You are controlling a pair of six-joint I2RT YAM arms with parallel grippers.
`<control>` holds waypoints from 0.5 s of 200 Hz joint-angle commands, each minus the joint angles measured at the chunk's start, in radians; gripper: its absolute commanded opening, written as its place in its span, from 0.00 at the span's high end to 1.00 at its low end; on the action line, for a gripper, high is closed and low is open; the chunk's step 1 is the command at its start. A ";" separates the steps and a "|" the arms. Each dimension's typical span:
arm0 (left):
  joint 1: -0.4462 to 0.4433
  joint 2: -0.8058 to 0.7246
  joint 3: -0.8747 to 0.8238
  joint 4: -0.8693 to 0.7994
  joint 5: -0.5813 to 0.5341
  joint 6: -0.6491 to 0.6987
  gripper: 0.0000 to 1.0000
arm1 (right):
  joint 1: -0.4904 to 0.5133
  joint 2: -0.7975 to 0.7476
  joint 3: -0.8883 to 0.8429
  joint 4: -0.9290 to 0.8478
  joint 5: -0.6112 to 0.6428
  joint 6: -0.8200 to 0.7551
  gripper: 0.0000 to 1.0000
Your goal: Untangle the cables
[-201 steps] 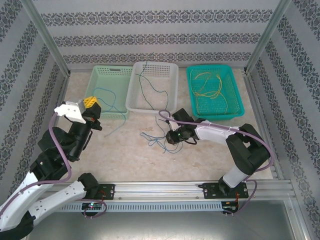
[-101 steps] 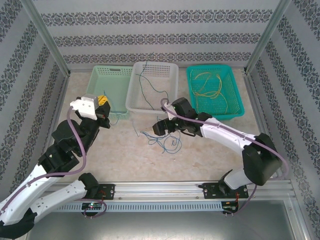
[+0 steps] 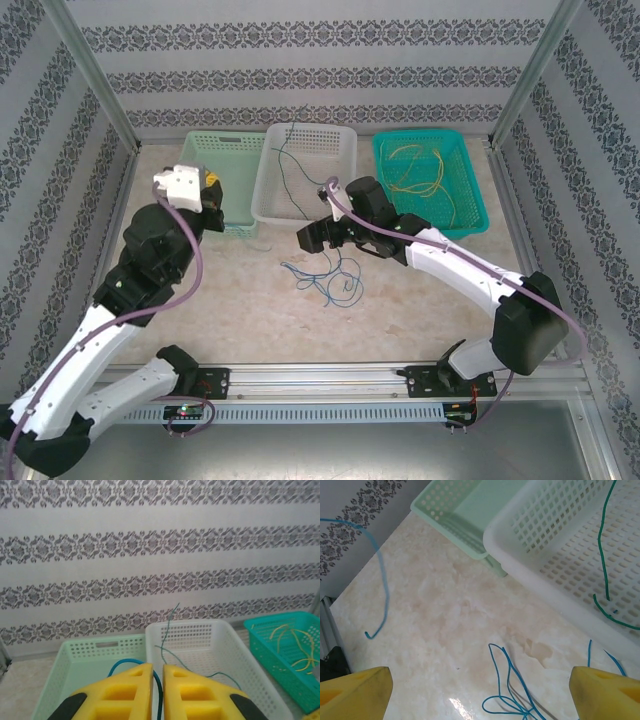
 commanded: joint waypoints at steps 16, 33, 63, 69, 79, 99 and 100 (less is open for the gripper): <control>0.169 0.137 0.092 -0.011 0.163 0.017 0.87 | -0.005 -0.006 -0.023 -0.007 0.012 -0.009 0.09; 0.258 0.227 0.145 -0.012 0.206 0.021 0.87 | -0.023 -0.020 -0.062 -0.014 0.025 0.000 0.09; 0.367 0.392 0.238 0.005 0.225 0.061 0.85 | -0.055 -0.053 -0.140 -0.015 0.029 0.019 0.09; 0.378 0.426 0.263 0.003 0.231 0.075 0.85 | -0.060 -0.061 -0.151 -0.016 0.031 0.020 0.09; 0.396 0.484 0.308 -0.014 0.246 0.094 0.84 | -0.068 -0.076 -0.171 -0.021 0.040 0.022 0.09; 0.433 0.591 0.387 -0.028 0.307 0.105 0.83 | -0.084 -0.097 -0.202 -0.021 0.048 0.026 0.09; 0.434 0.595 0.391 -0.028 0.308 0.104 0.83 | -0.085 -0.098 -0.203 -0.021 0.048 0.025 0.09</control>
